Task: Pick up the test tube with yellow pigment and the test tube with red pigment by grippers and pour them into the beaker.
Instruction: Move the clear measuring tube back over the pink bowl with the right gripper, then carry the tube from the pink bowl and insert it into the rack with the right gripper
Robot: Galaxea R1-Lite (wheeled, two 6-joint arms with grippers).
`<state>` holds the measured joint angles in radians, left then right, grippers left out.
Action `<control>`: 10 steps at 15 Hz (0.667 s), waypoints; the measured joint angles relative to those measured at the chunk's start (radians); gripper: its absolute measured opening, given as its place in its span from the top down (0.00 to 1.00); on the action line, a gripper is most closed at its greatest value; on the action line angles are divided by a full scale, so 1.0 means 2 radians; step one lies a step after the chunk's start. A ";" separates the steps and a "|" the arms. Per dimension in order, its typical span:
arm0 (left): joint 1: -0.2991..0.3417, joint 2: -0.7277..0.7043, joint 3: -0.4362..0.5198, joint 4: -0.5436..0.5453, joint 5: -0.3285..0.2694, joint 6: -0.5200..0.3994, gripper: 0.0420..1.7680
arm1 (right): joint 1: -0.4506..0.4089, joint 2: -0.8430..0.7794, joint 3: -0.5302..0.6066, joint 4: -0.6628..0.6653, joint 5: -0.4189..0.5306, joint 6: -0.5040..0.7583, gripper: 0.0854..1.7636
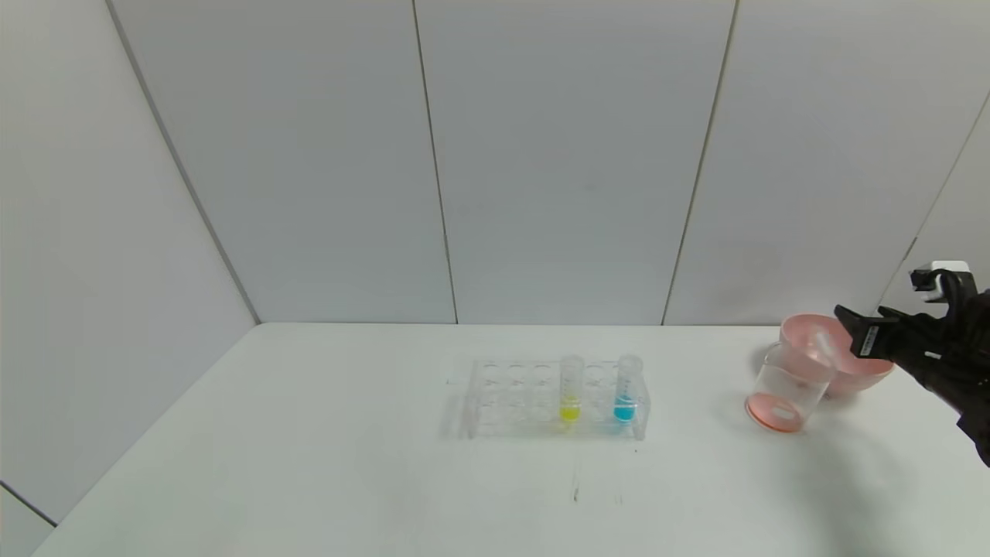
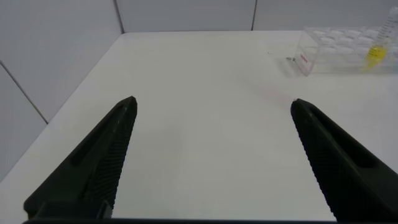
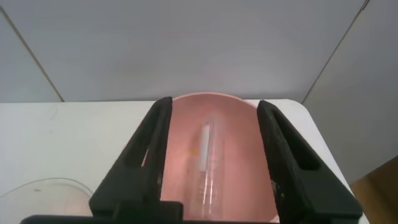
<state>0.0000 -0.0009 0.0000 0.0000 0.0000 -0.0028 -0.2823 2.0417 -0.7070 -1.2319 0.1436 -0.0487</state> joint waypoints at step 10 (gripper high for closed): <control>0.000 0.000 0.000 0.000 0.000 0.000 0.00 | 0.011 -0.097 -0.034 0.080 0.004 0.015 0.15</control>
<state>0.0000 -0.0009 0.0000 0.0000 0.0000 -0.0028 -0.2598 1.8472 -0.7755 -1.0715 0.1509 -0.0194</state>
